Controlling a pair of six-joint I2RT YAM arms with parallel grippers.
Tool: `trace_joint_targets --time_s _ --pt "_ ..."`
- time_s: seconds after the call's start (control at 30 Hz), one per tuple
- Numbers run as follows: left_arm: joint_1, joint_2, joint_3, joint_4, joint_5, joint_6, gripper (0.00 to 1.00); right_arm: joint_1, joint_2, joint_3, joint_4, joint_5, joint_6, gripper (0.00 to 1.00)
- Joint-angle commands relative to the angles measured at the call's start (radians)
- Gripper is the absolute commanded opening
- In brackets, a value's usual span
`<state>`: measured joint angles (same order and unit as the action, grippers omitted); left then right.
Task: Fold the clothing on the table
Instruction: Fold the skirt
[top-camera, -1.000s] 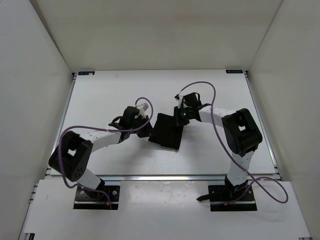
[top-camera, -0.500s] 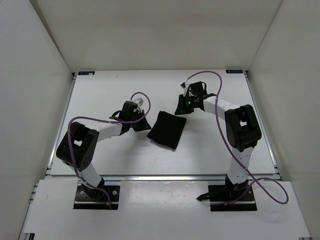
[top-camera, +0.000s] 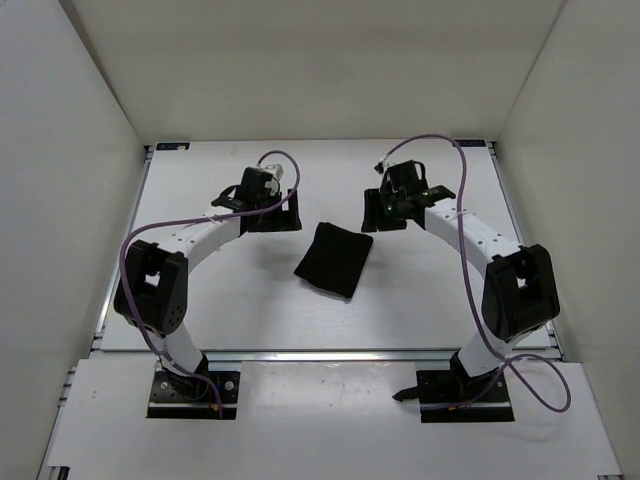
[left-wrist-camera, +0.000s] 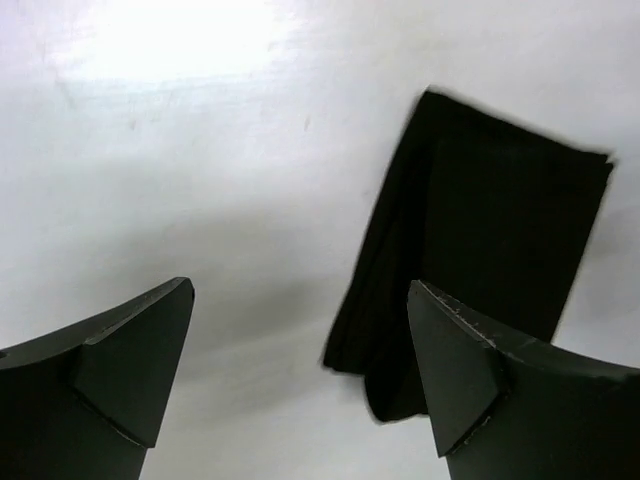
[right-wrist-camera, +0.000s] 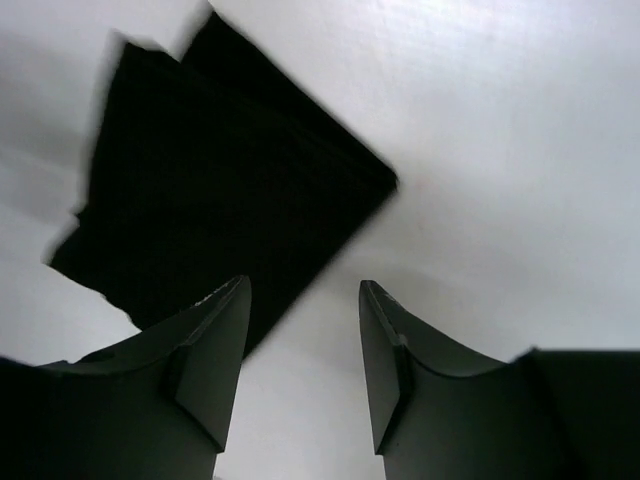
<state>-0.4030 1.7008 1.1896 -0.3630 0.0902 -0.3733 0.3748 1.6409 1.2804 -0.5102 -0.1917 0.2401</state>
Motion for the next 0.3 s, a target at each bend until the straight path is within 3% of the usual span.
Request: trace_joint_targets --time_s 0.0,0.27 --pt "0.015 -0.042 -0.057 -0.172 -0.055 0.073 0.99 0.016 -0.001 -0.085 -0.128 0.142 0.043 0.44" --pt "-0.003 -0.128 -0.197 -0.140 -0.089 0.047 0.99 -0.023 -0.190 -0.254 -0.018 0.041 0.120 0.46"
